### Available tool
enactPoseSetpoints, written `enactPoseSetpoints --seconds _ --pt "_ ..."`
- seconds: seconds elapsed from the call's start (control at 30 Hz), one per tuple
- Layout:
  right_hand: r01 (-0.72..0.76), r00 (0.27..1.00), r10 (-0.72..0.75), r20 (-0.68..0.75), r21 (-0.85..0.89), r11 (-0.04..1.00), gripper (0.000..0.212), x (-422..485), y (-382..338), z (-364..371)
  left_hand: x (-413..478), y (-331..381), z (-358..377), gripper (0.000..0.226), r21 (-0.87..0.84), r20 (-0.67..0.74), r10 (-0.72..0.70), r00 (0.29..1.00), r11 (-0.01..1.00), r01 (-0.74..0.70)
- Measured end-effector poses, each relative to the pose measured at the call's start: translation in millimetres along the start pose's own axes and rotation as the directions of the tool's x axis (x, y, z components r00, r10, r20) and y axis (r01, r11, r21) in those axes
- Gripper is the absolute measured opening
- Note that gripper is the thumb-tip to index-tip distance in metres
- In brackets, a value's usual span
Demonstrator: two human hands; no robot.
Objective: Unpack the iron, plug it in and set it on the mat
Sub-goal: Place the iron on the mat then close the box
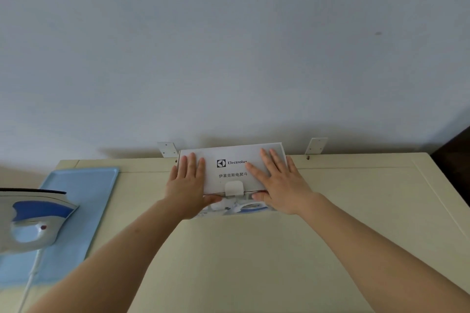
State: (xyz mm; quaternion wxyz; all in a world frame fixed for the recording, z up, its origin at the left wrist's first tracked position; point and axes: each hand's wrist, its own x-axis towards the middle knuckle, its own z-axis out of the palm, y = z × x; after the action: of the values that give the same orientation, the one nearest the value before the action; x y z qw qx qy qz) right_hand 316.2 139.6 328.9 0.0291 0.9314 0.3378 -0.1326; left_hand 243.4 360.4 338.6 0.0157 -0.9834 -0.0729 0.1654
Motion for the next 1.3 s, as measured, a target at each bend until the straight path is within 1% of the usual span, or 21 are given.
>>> enactPoseSetpoints --seconds 0.13,0.2,0.27,0.33,0.37,0.43,0.47,0.53,0.57,0.6,0.67,0.7,0.8,0.9,0.93,0.97,1.0,1.07,1.13,1.2,1.3 --pt "-0.043 0.997 0.051 -0.064 0.118 0.992 0.072 -11.5 -9.1 2.7 -3.8 -5.1 4.1 0.102 0.005 -0.026 0.011 1.000 1.000 -0.010" --pt "-0.080 0.991 0.093 -0.093 0.136 0.987 0.075 -22.0 -13.9 3.7 -7.9 -6.3 4.9 0.104 0.023 -0.069 0.034 0.997 0.999 -0.033" --pt "-0.141 0.976 0.165 -0.139 0.173 0.975 0.080 -33.6 -18.8 5.1 -13.2 -5.6 9.9 0.106 0.038 -0.198 0.113 0.974 0.994 -0.107" --pt "-0.202 0.950 0.245 -0.193 0.217 0.955 0.084 -47.2 -25.3 10.9 -23.6 -2.2 16.9 0.110 0.066 -0.356 0.228 0.906 0.974 -0.219" --pt "-0.225 0.936 0.276 -0.216 0.233 0.946 0.083 -56.3 -30.1 15.7 -30.1 0.4 21.1 0.108 0.080 -0.386 0.277 0.880 0.960 -0.267" --pt "-0.249 0.907 0.323 -0.270 0.274 0.929 0.079 -74.9 -37.3 24.8 -41.6 10.1 26.9 0.092 0.108 -0.406 0.381 0.831 0.923 -0.371" --pt "-0.248 0.893 0.329 -0.307 0.275 0.929 0.073 -84.7 -40.5 28.8 -46.8 16.0 29.8 0.079 0.118 -0.411 0.442 0.797 0.893 -0.434" --pt "-0.251 0.852 0.336 -0.400 0.251 0.935 0.053 -106.2 -47.2 39.0 -58.5 30.0 31.7 0.049 0.124 -0.391 0.555 0.734 0.822 -0.555" --pt "-0.269 0.822 0.357 -0.444 0.251 0.930 0.046 -121.0 -50.7 46.1 -66.4 38.7 32.3 0.041 0.114 -0.373 0.598 0.709 0.788 -0.605" --pt "-0.279 0.809 0.370 -0.457 0.255 0.926 0.042 -133.6 -52.5 52.1 -73.4 46.9 32.1 0.038 0.079 -0.343 0.628 0.698 0.760 -0.645" --pt "-0.312 0.804 0.410 -0.430 0.283 0.907 0.038 -160.4 -55.1 63.2 -88.3 64.5 34.8 0.039 -0.010 -0.263 0.653 0.710 0.734 -0.679" --pt "-0.345 0.801 0.443 -0.403 0.293 0.892 0.036 -178.1 -55.8 70.0 -96.0 74.8 38.9 0.040 -0.017 -0.230 0.671 0.705 0.721 -0.692" --pt "-0.451 0.774 0.543 -0.324 0.320 0.833 0.028 -221.8 -51.6 85.6 -111.8 101.8 47.3 0.042 0.003 -0.164 0.729 0.665 0.674 -0.738" --pt "-0.551 0.718 0.641 -0.272 0.342 0.762 0.025 -264.5 -44.2 101.5 -125.4 129.5 56.6 0.042 0.027 -0.108 0.780 0.617 0.622 -0.782" --pt "-0.582 0.697 0.671 -0.252 0.348 0.735 0.026 -280.9 -41.4 107.6 -130.5 141.4 60.5 0.042 0.038 -0.093 0.797 0.596 0.601 -0.798" --pt "-0.594 0.693 0.681 -0.237 0.348 0.725 0.027 -285.7 -39.6 110.7 -131.5 142.4 62.2 0.042 0.034 -0.091 0.798 0.596 0.600 -0.799" --pt "-0.631 0.665 0.717 -0.209 0.356 0.689 0.028 -306.9 -34.7 119.8 -138.8 159.6 66.4 0.042 0.029 -0.073 0.817 0.573 0.576 -0.817" --pt "-0.674 0.638 0.752 -0.165 0.352 0.649 0.031 -331.1 -28.2 132.6 -146.8 178.6 72.0 0.042 0.024 -0.050 0.838 0.544 0.545 -0.838" --pt "-0.729 0.586 0.801 -0.121 0.354 0.586 0.033 -366.3 -16.7 149.5 -159.7 210.1 80.9 0.042 0.024 -0.022 0.861 0.508 0.509 -0.861" --pt "-0.773 0.545 0.835 -0.068 0.343 0.533 0.036 -394.7 -3.8 163.3 -171.2 236.7 89.3 0.044 0.019 0.004 0.867 0.498 0.498 -0.867" --pt "-0.818 0.510 0.860 0.012 0.315 0.481 0.039 -432.2 18.1 181.4 -184.5 273.2 101.4 0.051 0.039 0.032 0.871 0.490 0.489 -0.871"
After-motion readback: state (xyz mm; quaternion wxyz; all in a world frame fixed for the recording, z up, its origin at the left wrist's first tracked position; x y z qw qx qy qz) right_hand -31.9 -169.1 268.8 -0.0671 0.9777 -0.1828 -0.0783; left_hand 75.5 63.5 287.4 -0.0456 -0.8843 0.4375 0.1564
